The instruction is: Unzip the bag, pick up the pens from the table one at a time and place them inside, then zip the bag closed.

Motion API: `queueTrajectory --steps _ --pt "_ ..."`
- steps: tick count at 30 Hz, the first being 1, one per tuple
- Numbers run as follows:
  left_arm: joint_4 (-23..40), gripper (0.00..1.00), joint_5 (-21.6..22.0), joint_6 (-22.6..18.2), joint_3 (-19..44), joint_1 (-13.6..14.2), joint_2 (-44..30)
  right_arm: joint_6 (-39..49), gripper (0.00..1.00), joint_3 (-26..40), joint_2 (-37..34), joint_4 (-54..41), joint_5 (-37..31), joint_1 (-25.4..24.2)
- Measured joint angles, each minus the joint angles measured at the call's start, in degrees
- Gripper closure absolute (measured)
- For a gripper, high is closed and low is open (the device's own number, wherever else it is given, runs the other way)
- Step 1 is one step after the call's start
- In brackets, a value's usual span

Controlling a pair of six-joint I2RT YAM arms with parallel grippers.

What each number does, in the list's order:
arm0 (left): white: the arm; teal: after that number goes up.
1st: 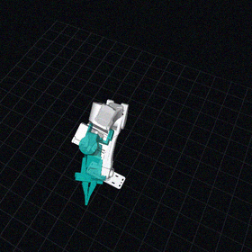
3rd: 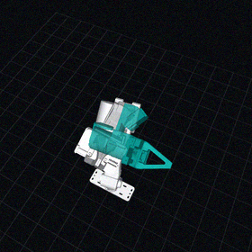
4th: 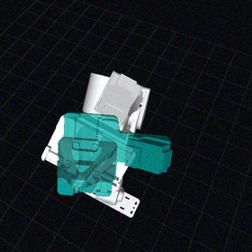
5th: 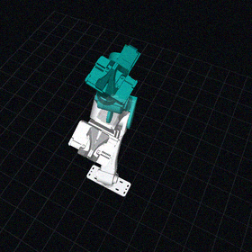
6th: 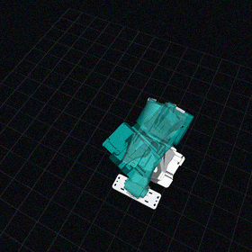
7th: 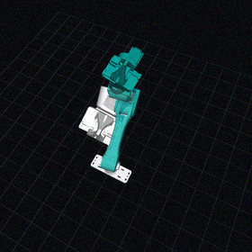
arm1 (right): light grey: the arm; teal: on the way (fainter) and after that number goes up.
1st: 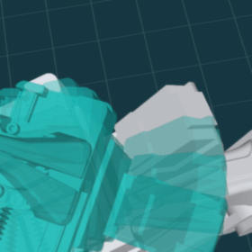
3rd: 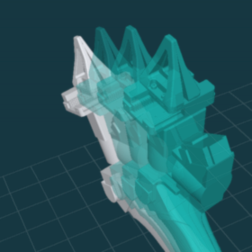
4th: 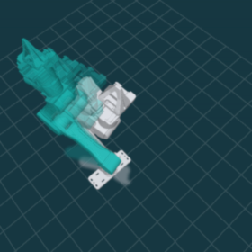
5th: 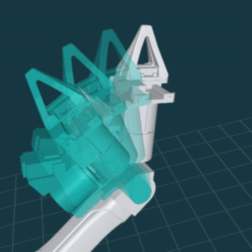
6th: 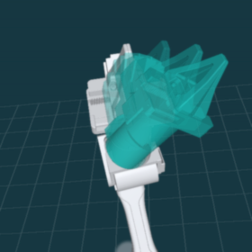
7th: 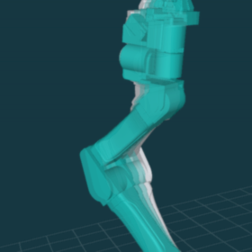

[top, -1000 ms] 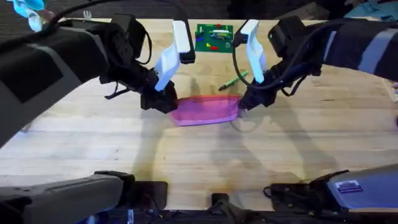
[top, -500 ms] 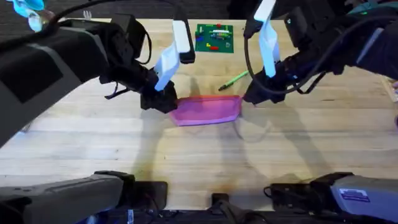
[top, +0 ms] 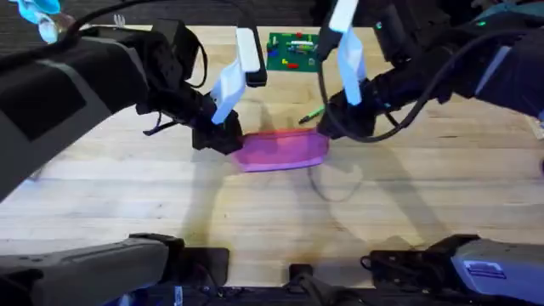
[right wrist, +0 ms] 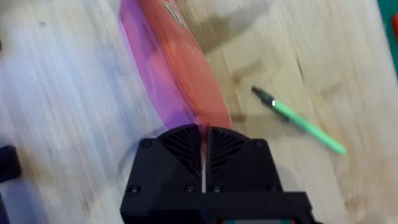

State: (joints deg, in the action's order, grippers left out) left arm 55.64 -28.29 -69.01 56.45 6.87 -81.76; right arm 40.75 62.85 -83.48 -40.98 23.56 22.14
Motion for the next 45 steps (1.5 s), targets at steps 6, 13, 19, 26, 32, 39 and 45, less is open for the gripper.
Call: queueTrajectory --steps 6,13,19,26,32,39,45 --pt "-0.11 0.958 0.04 0.0 0.0 0.0 0.0 -0.31 0.97 0.0 0.0 5.38 -0.25 6.4" --pt "0.07 0.958 0.53 0.0 0.0 -0.02 0.0 -1.43 0.97 0.0 -0.02 9.21 -1.46 11.11" --pt "0.04 0.958 0.92 0.0 0.0 -0.04 0.0 -3.89 0.97 0.0 -1.29 13.5 -1.97 13.39" --pt "0.09 0.958 1.32 0.0 0.0 -0.12 0.0 -6.07 0.97 -0.02 -2.43 17.92 -3.0 16.31" --pt "0.31 0.958 1.73 0.0 0.0 -0.37 0.0 -6.54 0.97 -0.02 -2.54 18.79 -4.08 18.65" --pt "0.24 0.958 1.7 0.0 0.0 -0.37 0.0 -6.98 0.97 -0.02 -5.22 22.16 -2.83 20.78" --pt "0.15 0.958 1.44 0.0 0.0 -0.59 0.0 -7.41 0.97 -0.02 -6.27 25.08 -1.58 21.04"
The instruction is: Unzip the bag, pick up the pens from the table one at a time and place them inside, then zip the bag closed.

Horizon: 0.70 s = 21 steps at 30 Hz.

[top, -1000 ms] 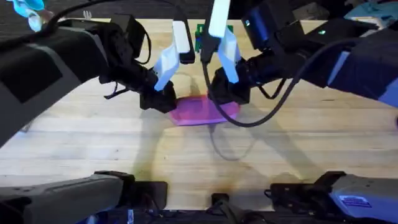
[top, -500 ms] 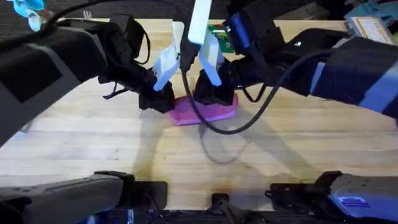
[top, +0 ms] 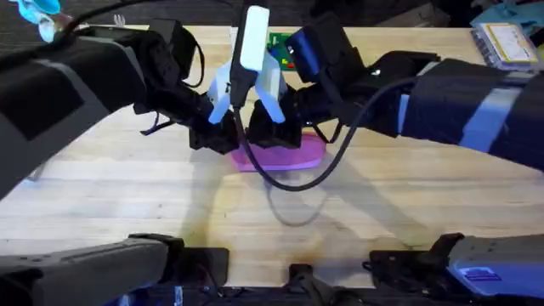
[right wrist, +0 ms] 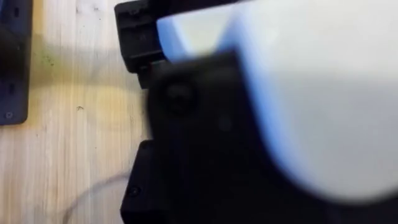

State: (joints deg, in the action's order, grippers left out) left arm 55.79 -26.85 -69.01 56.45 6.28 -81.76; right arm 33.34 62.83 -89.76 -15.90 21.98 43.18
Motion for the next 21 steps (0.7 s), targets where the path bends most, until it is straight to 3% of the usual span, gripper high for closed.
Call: queueTrajectory --steps 5,6,12,13,21 --pt "-0.02 0.958 -0.11 0.01 0.0 -0.02 0.0 -0.15 0.966 0.0 0.0 0.02 -0.02 0.04" --pt "0.0 0.958 -0.13 0.0 0.0 -0.02 0.0 -0.42 0.913 0.0 0.0 0.02 -0.06 0.06" --pt "-0.26 0.958 -0.38 -0.02 0.0 -0.02 0.0 -0.54 0.087 0.02 1.42 0.27 -0.03 1.13" --pt "-0.28 0.958 -0.37 0.0 0.0 0.02 0.0 -0.41 0.028 0.02 1.97 -0.39 -0.34 1.22" --pt "-0.28 0.958 -0.31 0.0 0.0 0.17 0.0 1.65 0.005 0.02 9.21 -10.61 -3.27 1.27"
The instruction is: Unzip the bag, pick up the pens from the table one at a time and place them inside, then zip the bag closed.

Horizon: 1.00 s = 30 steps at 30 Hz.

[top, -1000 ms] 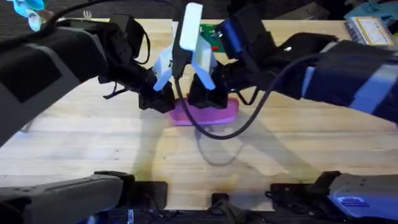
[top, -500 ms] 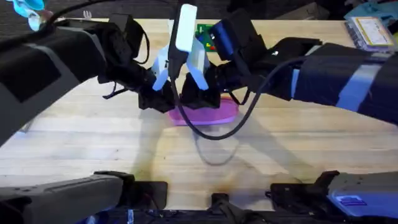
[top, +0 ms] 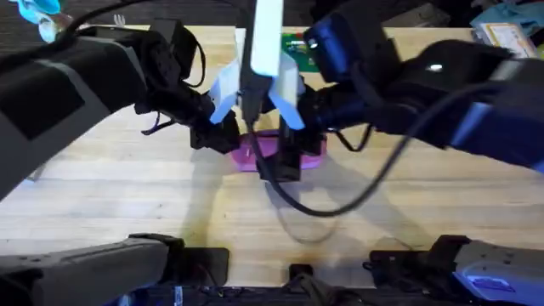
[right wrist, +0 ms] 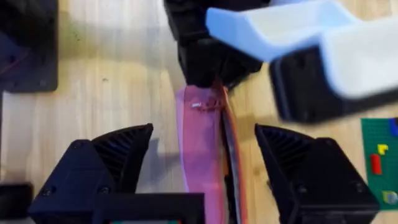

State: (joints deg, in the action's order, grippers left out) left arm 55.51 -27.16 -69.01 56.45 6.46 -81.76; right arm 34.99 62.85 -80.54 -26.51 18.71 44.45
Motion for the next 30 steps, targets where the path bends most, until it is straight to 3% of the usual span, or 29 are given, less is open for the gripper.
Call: queueTrajectory --steps 13,14,18,20,30 --pt "0.0 0.958 0.0 0.0 0.0 0.04 0.0 1.55 0.005 0.0 11.84 -8.6 -1.51 -2.08" --pt "-0.02 0.903 0.0 -0.18 0.0 0.04 0.0 1.62 0.005 0.0 11.92 -8.85 -1.67 -2.13" --pt "-0.28 0.283 -0.11 -0.24 0.0 0.16 0.0 1.69 0.005 0.0 11.92 -9.82 -2.31 -2.14" --pt "-0.27 0.041 -0.13 -0.08 0.0 0.17 0.0 1.67 0.005 0.0 11.9 -9.88 -2.44 -2.14" --pt "-0.32 0.008 0.02 -0.17 0.0 0.15 0.0 1.7 0.005 0.0 11.92 -10.58 -2.46 -2.14"
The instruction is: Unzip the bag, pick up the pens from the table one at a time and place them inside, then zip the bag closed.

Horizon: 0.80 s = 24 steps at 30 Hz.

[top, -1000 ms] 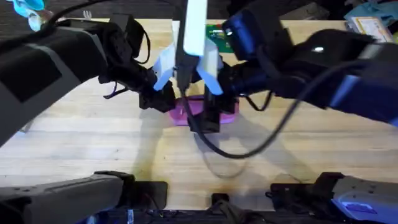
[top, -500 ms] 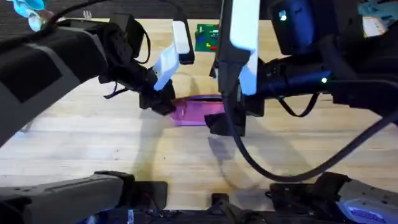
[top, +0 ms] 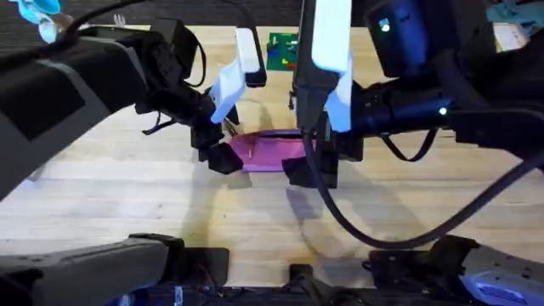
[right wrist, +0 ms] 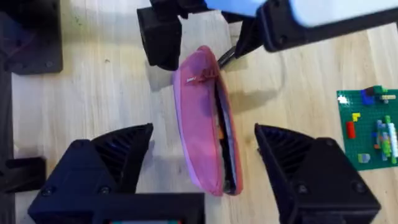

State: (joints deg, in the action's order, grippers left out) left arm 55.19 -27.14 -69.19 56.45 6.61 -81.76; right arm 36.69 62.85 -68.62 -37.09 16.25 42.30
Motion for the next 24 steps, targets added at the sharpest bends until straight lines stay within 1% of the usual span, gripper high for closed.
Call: queueTrajectory --steps 3,5,8,10,14,19,24 --pt "0.88 0.008 0.0 0.22 0.13 0.0 0.0 0.0 0.007 0.0 0.0 -0.71 0.0 0.0" --pt "2.73 0.008 0.11 0.63 0.94 0.0 0.0 -0.01 0.006 0.13 0.0 -1.9 -0.02 0.0" --pt "5.94 0.008 0.02 0.81 3.44 -0.26 0.0 0.01 0.006 1.31 -0.01 -4.5 -0.74 0.0" --pt "7.84 0.008 -0.55 0.85 5.66 -0.96 0.0 0.02 0.007 2.66 0.0 -5.87 -1.77 0.0" --pt "11.21 0.008 -3.29 0.83 10.04 -3.65 0.0 0.17 0.007 4.87 -0.02 -7.07 -3.84 0.0" --pt "15.49 0.006 -7.59 0.43 13.42 -7.86 0.0 0.22 0.007 5.55 0.0 -7.57 -5.28 0.0" --pt "22.09 0.006 -10.78 -3.31 16.41 -11.78 0.02 0.31 0.007 6.24 -1.01 -7.84 -6.47 -0.02"
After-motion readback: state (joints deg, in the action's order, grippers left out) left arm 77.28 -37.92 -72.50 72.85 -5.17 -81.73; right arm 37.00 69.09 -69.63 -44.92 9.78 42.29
